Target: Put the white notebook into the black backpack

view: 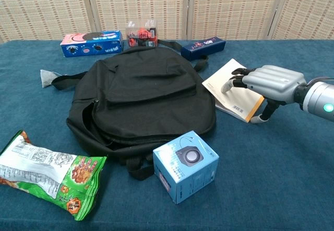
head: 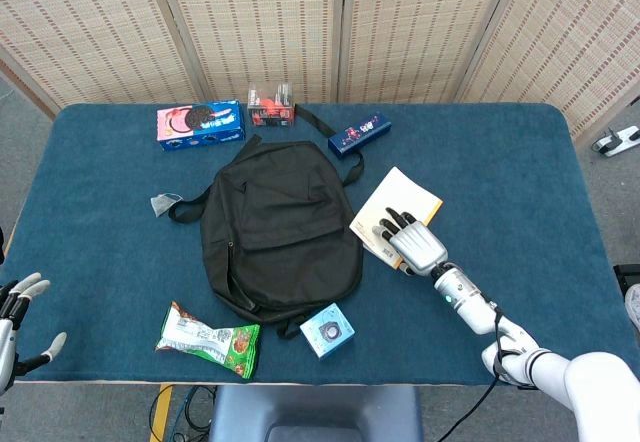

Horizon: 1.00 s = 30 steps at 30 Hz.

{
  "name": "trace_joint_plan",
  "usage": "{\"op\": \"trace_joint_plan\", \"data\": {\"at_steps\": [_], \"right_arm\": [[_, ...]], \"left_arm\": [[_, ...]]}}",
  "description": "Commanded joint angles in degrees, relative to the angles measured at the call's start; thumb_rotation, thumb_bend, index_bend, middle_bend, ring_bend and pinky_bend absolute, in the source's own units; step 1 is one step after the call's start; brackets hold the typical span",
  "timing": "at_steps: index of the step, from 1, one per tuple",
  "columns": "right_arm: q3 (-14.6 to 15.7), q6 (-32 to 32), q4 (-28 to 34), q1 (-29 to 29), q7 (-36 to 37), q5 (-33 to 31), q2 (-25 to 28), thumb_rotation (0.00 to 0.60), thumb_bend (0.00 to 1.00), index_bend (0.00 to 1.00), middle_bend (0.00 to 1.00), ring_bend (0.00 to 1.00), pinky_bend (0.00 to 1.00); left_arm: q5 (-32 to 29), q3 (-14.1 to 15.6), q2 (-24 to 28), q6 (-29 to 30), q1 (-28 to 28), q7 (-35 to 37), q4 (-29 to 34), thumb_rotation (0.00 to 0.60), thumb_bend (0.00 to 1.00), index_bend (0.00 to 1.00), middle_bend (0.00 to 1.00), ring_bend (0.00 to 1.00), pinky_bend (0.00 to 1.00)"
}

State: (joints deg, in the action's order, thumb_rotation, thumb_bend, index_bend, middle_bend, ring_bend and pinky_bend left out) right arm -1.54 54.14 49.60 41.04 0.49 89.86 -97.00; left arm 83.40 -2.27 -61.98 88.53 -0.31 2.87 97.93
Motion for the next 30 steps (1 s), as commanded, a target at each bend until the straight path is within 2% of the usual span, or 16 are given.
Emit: {"op": "trace_joint_plan", "data": {"at_steps": [1,10,21,26,30], "right_arm": [[0.2,0.0,0.1,-0.1,0.0,-0.1,0.2,0.6,0.14,0.19,0.18,0.0,0.17],[0.0,0.0,-0.6,0.1,-0.1,-0.6,-0.4,0.6,0.14,0.19,0.19,0.0,0.17],[0.1,1.0,-3.7,1.1,2.3,0.2,-2.6,0.6,0.4,0.28,0.25,0.05,0.16],[0.0,0.9,-4.0,1.7,2.7,0.2,-2.8,0.6,0.45,0.3,0.26,0.06,0.16],[-0.1,0.5,-3.9,2.0,2.7,0.0,-2.7,0.6,0.45,0.3,0.26,0.06,0.16]], "left_arm": [[0.0,0.0,0.0,-0.1,0.0,0.2,-0.1,0.6,0.27,0.23,0.13,0.08,0.03],[0.1,0.0,-0.1,-0.4,0.1,0.3,-0.1,0.6,0.26,0.23,0.13,0.08,0.03],[0.1,0.0,-0.1,-0.3,-0.1,0.5,-0.3,0.6,0.27,0.23,0.13,0.08,0.03],[0.0,0.0,-0.1,-0.3,-0.1,0.7,-0.6,0.6,0.27,0.23,0.13,0.08,0.03],[-0.1,0.0,-0.2,-0.3,-0.2,0.8,-0.8,0.6,0.27,0.23,0.13,0.08,0.03]]}}
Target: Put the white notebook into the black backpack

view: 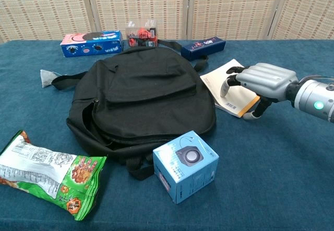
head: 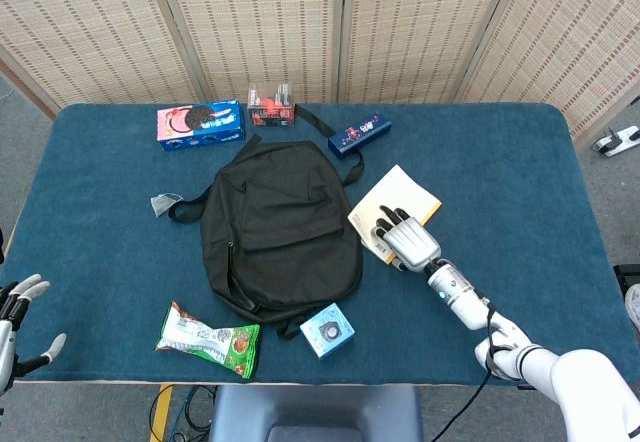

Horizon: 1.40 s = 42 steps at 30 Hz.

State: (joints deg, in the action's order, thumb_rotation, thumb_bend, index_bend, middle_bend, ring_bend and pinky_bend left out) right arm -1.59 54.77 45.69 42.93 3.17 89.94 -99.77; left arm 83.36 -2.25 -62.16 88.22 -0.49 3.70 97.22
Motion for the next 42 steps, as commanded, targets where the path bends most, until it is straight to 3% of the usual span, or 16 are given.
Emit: {"op": "trace_joint_plan", "data": {"at_steps": [1,18,32,42], "right_arm": [[0.0,-0.3,0.0,0.2,0.0,-0.1,0.1,0.6,0.45,0.3,0.26,0.07,0.16],[-1.1,-0.8,0.1,1.1,0.0,-1.5,0.4,0.6,0.45,0.3,0.26,0.08,0.16],[-4.4,0.5,1.8,2.3,1.2,-3.7,1.5,0.6,0.45,0.3,0.26,0.08,0.16],[-6.4,-2.0,3.0,3.5,1.0,-6.5,2.0,0.6,0.26,0.3,0.26,0.08,0.16]], "left_arm": [[0.0,0.0,-0.1,0.0,0.0,0.0,-0.1,0.6,0.27,0.23,0.13,0.08,0.03],[-0.3,-0.1,-0.4,-0.7,0.2,0.3,-0.7,0.6,0.27,0.23,0.13,0.08,0.03],[-0.4,-0.3,-0.3,-1.0,0.4,0.2,-0.2,0.6,0.27,0.23,0.13,0.08,0.03],[-0.7,-0.3,-0.3,-1.7,0.8,0.7,-0.2,0.6,0.27,0.23,0.13,0.08,0.03]]}}
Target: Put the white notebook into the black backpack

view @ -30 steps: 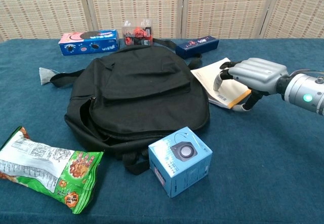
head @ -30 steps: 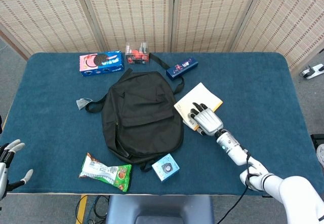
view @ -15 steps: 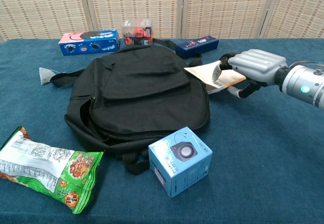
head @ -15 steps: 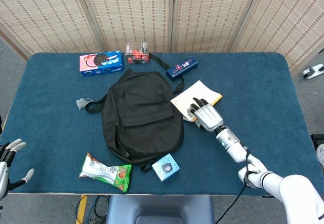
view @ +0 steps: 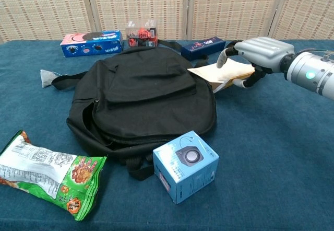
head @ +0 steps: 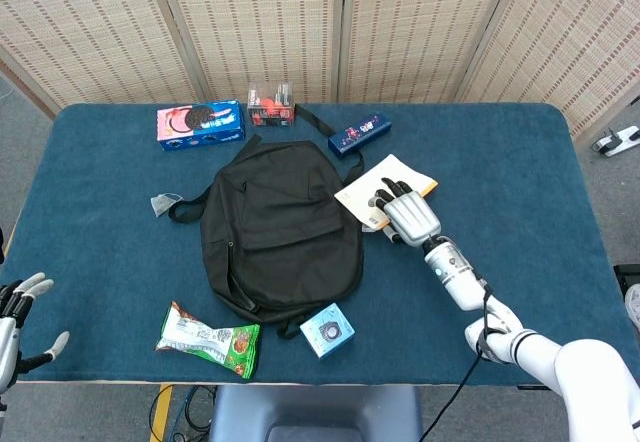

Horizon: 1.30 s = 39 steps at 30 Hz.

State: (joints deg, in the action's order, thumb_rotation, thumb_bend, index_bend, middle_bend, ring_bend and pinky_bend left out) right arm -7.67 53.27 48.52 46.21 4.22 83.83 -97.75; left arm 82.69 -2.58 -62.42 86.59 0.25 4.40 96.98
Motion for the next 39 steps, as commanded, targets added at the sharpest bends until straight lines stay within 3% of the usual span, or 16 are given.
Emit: {"op": "trace_joint_plan", "data": {"at_steps": [1,10,14,18,28,39], "right_arm": [[-0.3,-0.7,0.2,0.3,0.0,-0.6,-0.1,0.6,0.25,0.3,0.26,0.08,0.16],[-0.2,-0.9,-1.4,0.5,0.8,-1.0,-0.9,0.6,0.24,0.4,0.28,0.08,0.16],[-0.2,-1.3,-1.8,0.6,1.4,-1.1,-0.9,0.6,0.38,0.52,0.32,0.09,0.16],[-0.2,-1.3,-1.9,0.7,1.7,-1.2,-0.9,0.6,0.43,0.59,0.34,0.11,0.16],[0.0,-0.7,-1.7,0.6,1.8,-1.1,-0.5,0.6,0.47,0.62,0.36,0.12,0.16],[-1.8,11.6,5.4,-3.8,1.3,0.4,7.3,0.6,0.55,0.68,0.39,0.15,0.16]], "left_arm": [[-0.1,0.0,0.0,-0.1,0.0,0.0,0.0,0.6,0.27,0.23,0.13,0.08,0.03],[-0.2,0.0,0.0,0.0,0.0,0.2,0.0,0.6,0.27,0.23,0.13,0.08,0.03],[-0.2,0.0,0.0,-0.2,0.1,0.2,-0.1,0.6,0.27,0.23,0.13,0.08,0.03],[-0.3,-0.1,-0.1,-0.2,0.1,0.2,-0.2,0.6,0.27,0.23,0.13,0.08,0.03],[-0.4,-0.1,-0.1,-0.1,0.0,0.6,-0.5,0.6,0.26,0.23,0.13,0.08,0.03],[0.6,-0.8,1.0,0.0,0.8,0.7,-0.2,0.6,0.27,0.23,0.13,0.08,0.03]]}}
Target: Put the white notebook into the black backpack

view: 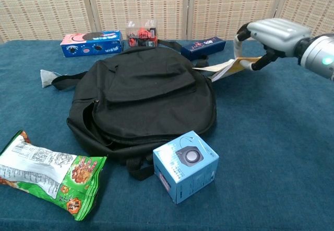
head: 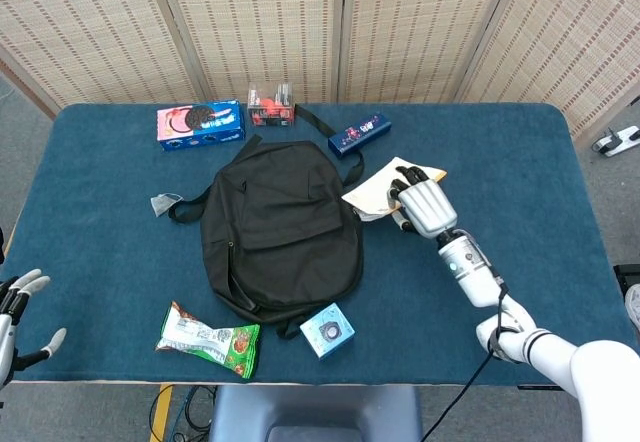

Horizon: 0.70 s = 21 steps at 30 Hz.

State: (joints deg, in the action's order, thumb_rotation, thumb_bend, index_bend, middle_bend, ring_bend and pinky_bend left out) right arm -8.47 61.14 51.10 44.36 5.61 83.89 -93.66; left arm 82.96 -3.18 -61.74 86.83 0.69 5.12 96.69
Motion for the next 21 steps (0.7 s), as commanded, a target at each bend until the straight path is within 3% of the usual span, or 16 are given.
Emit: {"op": "trace_joint_plan", "data": {"at_steps": [1,9,21], "right_arm": [[-1.2,4.7,3.5,-2.4,-0.1,0.2,4.1,0.6,0.55,0.68,0.4,0.15,0.16],[-3.2,12.4,7.5,-6.9,0.5,-0.5,10.9,0.6,0.55,0.7,0.41,0.16,0.16],[-4.8,21.6,14.3,-14.0,0.8,-1.3,19.7,0.6,0.55,0.71,0.42,0.17,0.16]], "left_arm": [[0.5,-0.3,0.4,-0.4,0.7,0.0,0.2,0.6,0.26,0.23,0.13,0.08,0.03],[3.1,-1.8,3.4,-5.0,5.4,3.6,0.5,0.6,0.27,0.24,0.13,0.08,0.03],[11.2,-4.2,4.9,-17.1,19.5,13.5,-2.2,0.6,0.27,0.28,0.13,0.1,0.03]]}}
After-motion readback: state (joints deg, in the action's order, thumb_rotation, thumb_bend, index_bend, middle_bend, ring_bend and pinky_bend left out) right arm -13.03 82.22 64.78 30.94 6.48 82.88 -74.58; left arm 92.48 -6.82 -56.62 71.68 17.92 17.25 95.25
